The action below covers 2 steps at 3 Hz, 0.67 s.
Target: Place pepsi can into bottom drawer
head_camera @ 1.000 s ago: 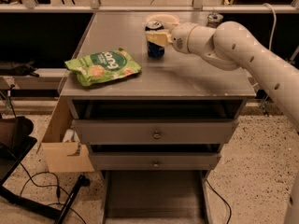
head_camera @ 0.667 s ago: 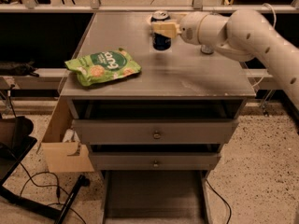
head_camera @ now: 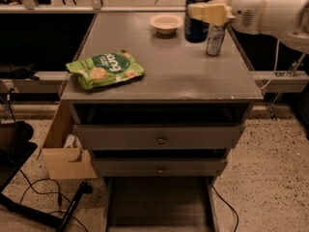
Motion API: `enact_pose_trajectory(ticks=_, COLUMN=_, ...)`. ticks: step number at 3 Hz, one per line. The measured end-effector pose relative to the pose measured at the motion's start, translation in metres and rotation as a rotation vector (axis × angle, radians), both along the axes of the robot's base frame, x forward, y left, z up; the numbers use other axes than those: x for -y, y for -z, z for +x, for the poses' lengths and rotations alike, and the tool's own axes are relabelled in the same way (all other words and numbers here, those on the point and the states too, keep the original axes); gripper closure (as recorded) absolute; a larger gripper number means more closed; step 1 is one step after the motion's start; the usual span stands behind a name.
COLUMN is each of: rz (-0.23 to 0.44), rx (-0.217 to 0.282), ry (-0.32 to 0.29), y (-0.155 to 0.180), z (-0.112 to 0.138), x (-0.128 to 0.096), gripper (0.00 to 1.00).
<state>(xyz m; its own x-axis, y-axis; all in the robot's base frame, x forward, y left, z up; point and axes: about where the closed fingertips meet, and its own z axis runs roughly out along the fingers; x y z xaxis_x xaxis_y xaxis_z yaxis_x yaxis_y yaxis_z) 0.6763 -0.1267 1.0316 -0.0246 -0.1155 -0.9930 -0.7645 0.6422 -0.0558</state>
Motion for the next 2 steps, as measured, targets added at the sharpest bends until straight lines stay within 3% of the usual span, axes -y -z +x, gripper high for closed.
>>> enact_pose_trajectory(ticks=1, rz=-0.038, rx=-0.03, ry=0.037, y=-0.005, z=-0.071, x=0.047, gripper=1.0)
enact_pose_trajectory(ticks=2, rz=-0.088, rx=-0.123, ry=0.083, y=0.047, z=-0.157, x=0.109, gripper=1.0)
